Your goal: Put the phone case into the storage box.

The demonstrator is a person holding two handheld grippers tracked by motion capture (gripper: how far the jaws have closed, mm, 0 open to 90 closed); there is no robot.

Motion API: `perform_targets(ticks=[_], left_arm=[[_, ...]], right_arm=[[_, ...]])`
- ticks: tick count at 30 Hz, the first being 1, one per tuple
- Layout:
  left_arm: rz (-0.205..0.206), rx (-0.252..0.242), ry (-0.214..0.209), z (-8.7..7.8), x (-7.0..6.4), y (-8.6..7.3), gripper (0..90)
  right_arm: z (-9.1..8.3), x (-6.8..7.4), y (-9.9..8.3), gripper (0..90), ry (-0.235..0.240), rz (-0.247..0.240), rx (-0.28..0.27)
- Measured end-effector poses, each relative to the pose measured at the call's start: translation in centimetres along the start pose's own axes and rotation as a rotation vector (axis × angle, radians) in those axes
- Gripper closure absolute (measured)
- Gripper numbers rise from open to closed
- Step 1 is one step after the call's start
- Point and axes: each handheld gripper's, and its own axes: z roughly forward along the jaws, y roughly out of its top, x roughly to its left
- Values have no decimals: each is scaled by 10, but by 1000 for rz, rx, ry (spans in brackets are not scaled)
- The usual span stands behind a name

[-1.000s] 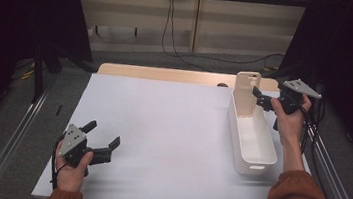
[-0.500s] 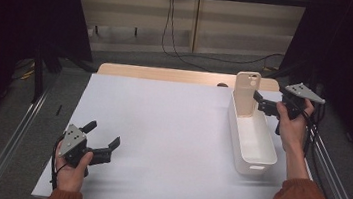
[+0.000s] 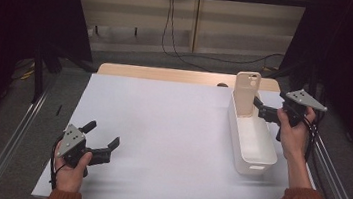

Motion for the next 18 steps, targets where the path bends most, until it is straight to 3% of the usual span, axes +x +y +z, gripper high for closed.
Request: perform_targets(ticks=[18], left_arm=[[4,-2,0,-2,-1,0,23]], right_arm=[[-32,11,-1,0,8,-19,-29]])
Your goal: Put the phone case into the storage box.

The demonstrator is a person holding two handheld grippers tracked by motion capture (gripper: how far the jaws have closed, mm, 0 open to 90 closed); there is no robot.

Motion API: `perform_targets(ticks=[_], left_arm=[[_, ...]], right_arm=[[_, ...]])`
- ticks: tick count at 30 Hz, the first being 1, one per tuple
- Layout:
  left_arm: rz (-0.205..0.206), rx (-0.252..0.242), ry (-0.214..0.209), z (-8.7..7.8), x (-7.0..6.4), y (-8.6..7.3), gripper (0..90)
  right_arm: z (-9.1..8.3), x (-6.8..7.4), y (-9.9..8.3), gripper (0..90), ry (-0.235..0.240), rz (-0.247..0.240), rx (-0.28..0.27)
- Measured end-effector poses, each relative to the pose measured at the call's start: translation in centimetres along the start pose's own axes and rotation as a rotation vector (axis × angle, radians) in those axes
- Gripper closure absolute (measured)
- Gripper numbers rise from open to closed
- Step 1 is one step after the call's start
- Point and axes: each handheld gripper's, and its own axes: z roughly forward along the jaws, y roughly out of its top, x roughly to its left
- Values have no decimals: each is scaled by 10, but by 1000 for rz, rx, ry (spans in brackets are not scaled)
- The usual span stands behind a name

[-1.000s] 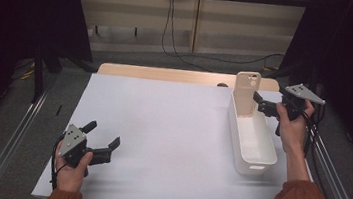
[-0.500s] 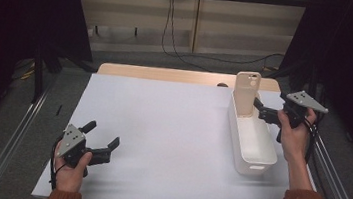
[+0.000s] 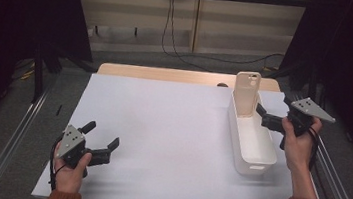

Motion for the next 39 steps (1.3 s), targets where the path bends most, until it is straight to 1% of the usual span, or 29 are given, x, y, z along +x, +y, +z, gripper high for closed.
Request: perform_targets(ticks=[3,4,7,11,12,14,17,18,19,20,22,24,25,26,28,30,32,33,36,38,39], left_arm=[[4,1,4,0,0,0,24],[2,-1,3,0,0,0,24],[7,4,4,0,0,0,24],[4,2,3,0,-1,0,24],[-2,1,7,0,-1,-1,23],[-6,6,0,0,-1,-1,24],[-4,6,1,0,-1,-1,24],[6,7,3,-1,0,-1,23],[2,4,8,-1,0,-1,23],[8,6,5,-1,0,-1,23],[1,4,7,-1,0,-1,23],[-11,3,10,-1,0,-1,23],[-9,7,11,-2,0,-2,23],[-22,4,15,-2,-1,-2,23],[-2,8,15,-4,1,-2,23],[-5,5,18,-6,0,-2,23],[-19,7,20,-6,-1,-3,23],[-16,7,22,-7,-1,-3,23],[3,15,15,-7,-2,-3,23],[-4,11,12,-7,-4,-3,23],[-2,14,12,-7,-4,-3,23]], right_arm=[[-7,0,-1,0,-4,9,-4],[-9,0,-2,0,-2,3,-3],[-16,1,-3,0,1,9,-17],[-25,4,-5,0,3,15,-27],[-28,5,-6,0,4,15,-28],[-32,8,-7,0,9,14,-29],[-37,11,-8,0,12,4,-29],[-38,12,-9,0,14,2,-35],[-40,13,-8,0,12,1,-39],[-42,14,-8,0,12,0,-43],[-45,16,-9,0,13,2,-45],[-49,18,-11,0,14,7,-42],[-51,19,-11,0,14,-4,-41],[-53,20,-12,0,15,-4,-39],[-57,22,-14,0,22,-5,-40],[-61,24,-16,0,22,2,-37],[-64,25,-18,0,21,-4,-36],[-66,26,-20,0,16,-1,-35],[-71,28,-24,0,25,3,-29],[-76,30,-28,0,26,11,-33],[-78,31,-29,0,24,7,-30]])
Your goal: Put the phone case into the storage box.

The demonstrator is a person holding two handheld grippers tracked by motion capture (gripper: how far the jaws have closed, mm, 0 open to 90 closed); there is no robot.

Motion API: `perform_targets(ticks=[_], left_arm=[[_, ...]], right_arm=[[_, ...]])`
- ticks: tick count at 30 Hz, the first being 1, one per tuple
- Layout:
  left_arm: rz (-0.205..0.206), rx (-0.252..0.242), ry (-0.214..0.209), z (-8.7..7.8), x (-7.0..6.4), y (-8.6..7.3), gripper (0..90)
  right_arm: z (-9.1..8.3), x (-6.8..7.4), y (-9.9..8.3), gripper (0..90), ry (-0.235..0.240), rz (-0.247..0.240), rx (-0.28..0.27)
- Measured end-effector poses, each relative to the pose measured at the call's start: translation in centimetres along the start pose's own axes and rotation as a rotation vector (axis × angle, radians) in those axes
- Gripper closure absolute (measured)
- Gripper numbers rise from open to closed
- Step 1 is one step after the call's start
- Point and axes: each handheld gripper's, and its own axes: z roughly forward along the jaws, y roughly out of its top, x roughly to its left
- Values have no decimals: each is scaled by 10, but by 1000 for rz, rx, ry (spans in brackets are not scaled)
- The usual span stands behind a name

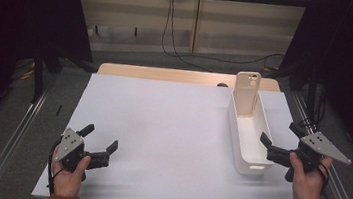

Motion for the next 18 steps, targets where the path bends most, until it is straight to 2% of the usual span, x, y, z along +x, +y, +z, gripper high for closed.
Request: perform_targets(ticks=[10,18], left_arm=[[-6,-4,7,-6,1,0,23],[-9,-4,9,-10,3,-2,23]], right_arm=[[-20,13,-12,0,4,1,-5],[-34,21,-27,0,-20,12,-5]])
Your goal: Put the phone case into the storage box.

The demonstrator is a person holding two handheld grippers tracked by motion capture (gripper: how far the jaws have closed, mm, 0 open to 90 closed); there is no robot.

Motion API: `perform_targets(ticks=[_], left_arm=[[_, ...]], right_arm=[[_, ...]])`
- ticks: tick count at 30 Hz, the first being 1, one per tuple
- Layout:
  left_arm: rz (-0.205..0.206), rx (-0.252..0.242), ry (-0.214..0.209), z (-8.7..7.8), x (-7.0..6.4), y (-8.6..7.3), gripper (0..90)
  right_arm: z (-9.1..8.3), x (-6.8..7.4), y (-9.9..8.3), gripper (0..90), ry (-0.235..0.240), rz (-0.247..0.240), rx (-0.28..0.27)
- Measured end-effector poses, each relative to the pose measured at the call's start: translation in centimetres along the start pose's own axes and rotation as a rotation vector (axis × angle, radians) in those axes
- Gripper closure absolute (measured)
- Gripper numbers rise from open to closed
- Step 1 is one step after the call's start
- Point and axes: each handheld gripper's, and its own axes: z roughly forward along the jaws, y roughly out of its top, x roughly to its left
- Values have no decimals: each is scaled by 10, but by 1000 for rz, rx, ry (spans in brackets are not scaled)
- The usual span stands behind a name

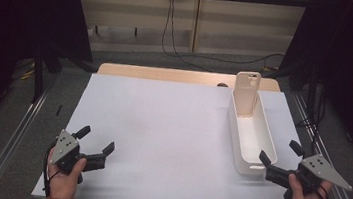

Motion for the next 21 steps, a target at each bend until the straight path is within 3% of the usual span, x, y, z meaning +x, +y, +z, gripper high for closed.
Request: perform_targets(ticks=[18,21], left_arm=[[12,15,0,-6,-1,-3,22],[-7,8,-4,-6,-1,-2,22]], right_arm=[[-29,10,-30,0,-49,22,26],[-33,8,-32,0,-63,24,19]])
